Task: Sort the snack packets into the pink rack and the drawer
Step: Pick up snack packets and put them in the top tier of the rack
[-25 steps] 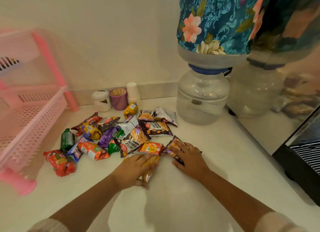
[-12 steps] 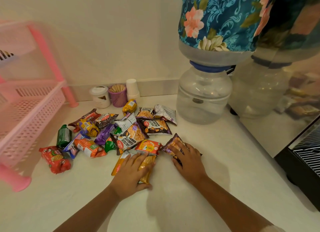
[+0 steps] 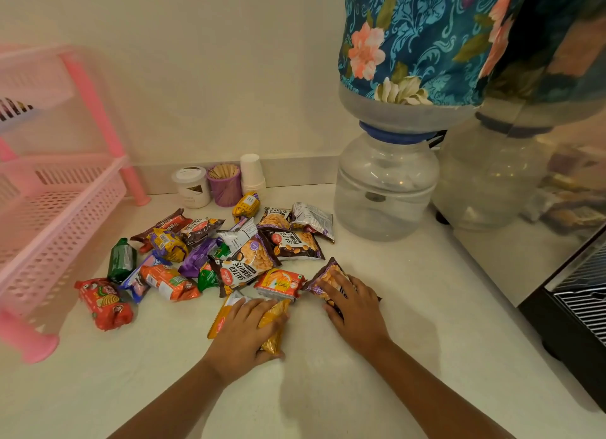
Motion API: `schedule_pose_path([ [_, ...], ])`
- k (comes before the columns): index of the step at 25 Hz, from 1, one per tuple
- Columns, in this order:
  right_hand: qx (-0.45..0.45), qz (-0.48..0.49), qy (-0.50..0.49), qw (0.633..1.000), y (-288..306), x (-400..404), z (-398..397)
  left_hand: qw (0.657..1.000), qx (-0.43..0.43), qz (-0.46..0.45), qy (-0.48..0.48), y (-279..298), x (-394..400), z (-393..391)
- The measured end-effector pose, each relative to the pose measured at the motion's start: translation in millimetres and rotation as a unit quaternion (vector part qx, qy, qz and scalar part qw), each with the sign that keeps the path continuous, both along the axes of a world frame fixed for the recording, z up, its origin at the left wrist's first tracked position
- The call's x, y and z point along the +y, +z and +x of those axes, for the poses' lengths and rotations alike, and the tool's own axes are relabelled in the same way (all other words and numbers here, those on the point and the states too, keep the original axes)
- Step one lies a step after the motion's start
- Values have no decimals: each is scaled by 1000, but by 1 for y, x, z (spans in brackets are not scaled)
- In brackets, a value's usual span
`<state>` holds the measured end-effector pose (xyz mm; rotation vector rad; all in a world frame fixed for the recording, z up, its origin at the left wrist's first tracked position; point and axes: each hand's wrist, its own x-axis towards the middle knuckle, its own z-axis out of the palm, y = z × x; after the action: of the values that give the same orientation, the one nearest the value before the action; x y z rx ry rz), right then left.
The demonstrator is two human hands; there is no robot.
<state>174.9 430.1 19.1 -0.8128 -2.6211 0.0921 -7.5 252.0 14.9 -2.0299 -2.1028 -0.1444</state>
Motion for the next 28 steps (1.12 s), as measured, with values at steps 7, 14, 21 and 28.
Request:
schedule_pose_path([
  [7, 22, -82, 4, 996, -3, 7, -1, 996, 13, 92, -8, 5, -7, 8],
  [14, 156, -110, 2, 982, 36, 12, -32, 979, -42, 200, -14, 58, -7, -5],
  [21, 193, -38, 113, 974, 140, -11, -137, 965, 87, 249, 14, 207, 3, -70],
  [28, 269, 69, 196, 940, 277, -61, -261, 912, 214, 344, 67, 362, -40, -141],
])
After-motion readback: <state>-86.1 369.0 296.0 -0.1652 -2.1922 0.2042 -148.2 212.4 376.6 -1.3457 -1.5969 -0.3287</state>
